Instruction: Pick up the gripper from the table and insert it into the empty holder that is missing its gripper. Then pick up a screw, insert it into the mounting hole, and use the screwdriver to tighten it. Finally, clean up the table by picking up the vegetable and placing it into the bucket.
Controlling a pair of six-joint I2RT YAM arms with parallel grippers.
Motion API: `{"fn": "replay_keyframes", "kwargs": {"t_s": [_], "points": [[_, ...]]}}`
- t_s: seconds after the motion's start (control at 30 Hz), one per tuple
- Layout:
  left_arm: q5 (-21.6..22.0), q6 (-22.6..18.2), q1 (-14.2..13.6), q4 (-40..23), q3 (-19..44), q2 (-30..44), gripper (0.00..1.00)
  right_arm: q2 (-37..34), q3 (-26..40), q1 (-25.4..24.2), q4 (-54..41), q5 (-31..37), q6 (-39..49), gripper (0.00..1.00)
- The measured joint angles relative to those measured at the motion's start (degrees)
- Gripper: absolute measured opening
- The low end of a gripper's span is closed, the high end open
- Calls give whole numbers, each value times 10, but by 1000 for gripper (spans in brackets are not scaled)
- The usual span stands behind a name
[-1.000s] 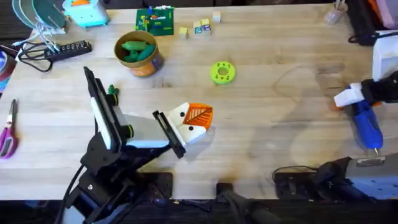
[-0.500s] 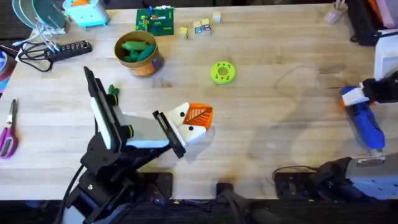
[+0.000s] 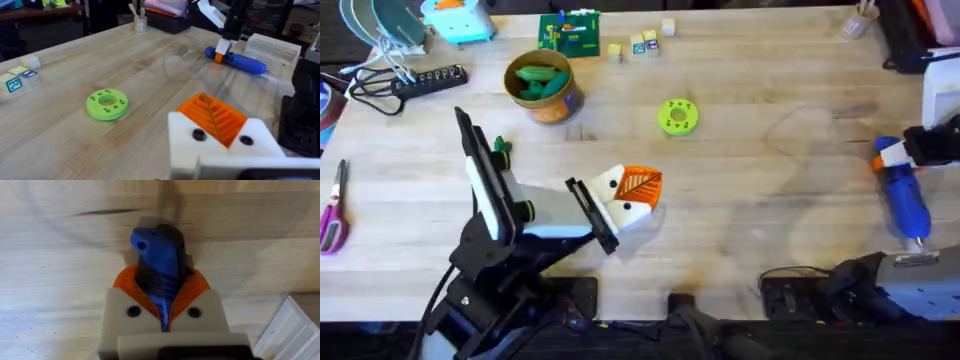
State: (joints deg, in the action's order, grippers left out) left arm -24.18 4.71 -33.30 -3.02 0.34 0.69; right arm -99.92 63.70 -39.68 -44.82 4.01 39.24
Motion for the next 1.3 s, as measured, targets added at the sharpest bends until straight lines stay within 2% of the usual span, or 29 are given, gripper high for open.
{"fn": "replay_keyframes", "kwargs": {"t_s": [0.27,0.6,0.8,1.0,1.03,1.17,1.3], "points": [[0,0,0,0,0,0,6,21,-5,0,-4,-2,-23,23],[0,0,0,0,0,0,6,174,-5,0,56,-21,-131,23],[0,0,0,0,0,0,6,258,-5,1,59,-120,-198,23],[0,0,0,0,0,0,6,348,-6,25,73,-224,-224,23],[0,0,0,0,0,0,6,401,-15,44,97,-269,-236,23],[0,0,0,0,0,0,6,473,-55,69,165,-312,-275,23],[0,0,0,0,0,0,6,546,-118,111,278,-349,-340,23]]}}
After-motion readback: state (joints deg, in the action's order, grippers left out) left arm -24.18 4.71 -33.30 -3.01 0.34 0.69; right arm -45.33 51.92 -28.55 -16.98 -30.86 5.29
